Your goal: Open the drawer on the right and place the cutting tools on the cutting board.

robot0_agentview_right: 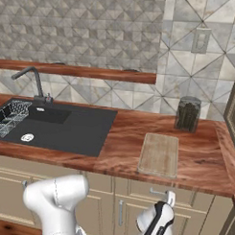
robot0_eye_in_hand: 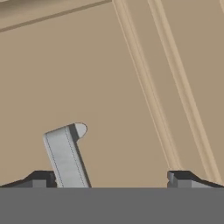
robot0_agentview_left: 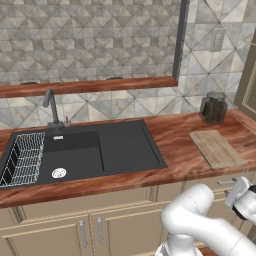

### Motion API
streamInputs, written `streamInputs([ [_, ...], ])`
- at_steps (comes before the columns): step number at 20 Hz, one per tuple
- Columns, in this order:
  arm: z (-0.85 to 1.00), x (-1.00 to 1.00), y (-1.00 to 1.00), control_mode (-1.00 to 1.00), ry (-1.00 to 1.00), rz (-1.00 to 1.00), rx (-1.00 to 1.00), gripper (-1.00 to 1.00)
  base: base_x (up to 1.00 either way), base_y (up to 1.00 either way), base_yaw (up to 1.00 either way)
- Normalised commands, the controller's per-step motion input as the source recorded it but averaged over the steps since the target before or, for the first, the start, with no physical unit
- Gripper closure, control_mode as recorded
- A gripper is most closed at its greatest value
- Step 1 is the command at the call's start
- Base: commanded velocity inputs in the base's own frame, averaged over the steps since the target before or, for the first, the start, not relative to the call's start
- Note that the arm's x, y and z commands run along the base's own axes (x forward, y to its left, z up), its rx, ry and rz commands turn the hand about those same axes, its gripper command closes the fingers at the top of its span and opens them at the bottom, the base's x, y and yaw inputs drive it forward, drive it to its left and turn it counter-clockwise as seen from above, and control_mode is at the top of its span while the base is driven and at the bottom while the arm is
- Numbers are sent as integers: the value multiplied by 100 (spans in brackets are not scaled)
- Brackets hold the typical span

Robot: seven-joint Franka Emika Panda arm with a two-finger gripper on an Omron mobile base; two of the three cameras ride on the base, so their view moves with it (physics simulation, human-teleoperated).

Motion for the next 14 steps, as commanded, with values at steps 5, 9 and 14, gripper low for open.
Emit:
streamInputs([
  [5, 0, 0, 0, -100, -7, 0, 0, -100, 0, 0, 0],
  [9, 19, 0, 0, -100, -9, 0, 0, -100, 0, 0, 0],
  [14, 47, 0, 0, -100, -7, 0, 0, -100, 0, 0, 0],
])
